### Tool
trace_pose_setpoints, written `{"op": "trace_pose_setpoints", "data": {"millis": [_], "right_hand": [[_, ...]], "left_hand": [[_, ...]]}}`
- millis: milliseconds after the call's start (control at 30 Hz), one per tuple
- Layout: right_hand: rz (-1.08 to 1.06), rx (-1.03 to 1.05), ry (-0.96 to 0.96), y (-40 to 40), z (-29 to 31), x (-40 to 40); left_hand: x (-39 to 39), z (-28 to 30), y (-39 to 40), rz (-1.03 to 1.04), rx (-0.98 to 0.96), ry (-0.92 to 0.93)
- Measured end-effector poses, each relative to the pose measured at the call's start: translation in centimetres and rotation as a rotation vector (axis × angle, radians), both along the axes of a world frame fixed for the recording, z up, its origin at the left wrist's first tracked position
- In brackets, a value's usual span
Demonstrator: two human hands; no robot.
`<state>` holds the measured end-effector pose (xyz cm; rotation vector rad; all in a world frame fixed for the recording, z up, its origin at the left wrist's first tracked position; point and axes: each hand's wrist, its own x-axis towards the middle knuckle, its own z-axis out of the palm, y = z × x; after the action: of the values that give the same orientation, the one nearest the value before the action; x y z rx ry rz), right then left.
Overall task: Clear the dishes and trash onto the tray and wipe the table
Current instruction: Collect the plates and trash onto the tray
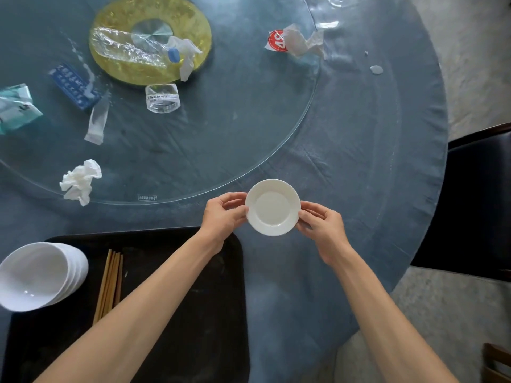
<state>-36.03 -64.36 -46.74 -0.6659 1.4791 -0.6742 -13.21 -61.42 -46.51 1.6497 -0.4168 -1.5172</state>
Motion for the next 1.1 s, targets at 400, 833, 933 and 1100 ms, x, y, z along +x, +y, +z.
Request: {"op": "trace_pose_setpoints", "data": {"millis": [400,833,933,1100], "right_hand": [[0.317,0.025,-0.011,10.3,4.9,7.8],[0.613,0.075,0.134,23.7,2.4,26.9],[0.696,0.052,0.189,25.6,1.4,30.3],[0.837,-0.032,0.342,27.3,0.6,34.5]], "left_hand": [[7.1,4.4,17.5,0.146,-0.021,-0.031],[20.8,3.4,35.0,0.496,0.140,-0.161],[23.7,2.4,37.1,0.530,0.195,-0.224],[27.2,0.7,39.2,0.440,0.316,-0.420]]}}
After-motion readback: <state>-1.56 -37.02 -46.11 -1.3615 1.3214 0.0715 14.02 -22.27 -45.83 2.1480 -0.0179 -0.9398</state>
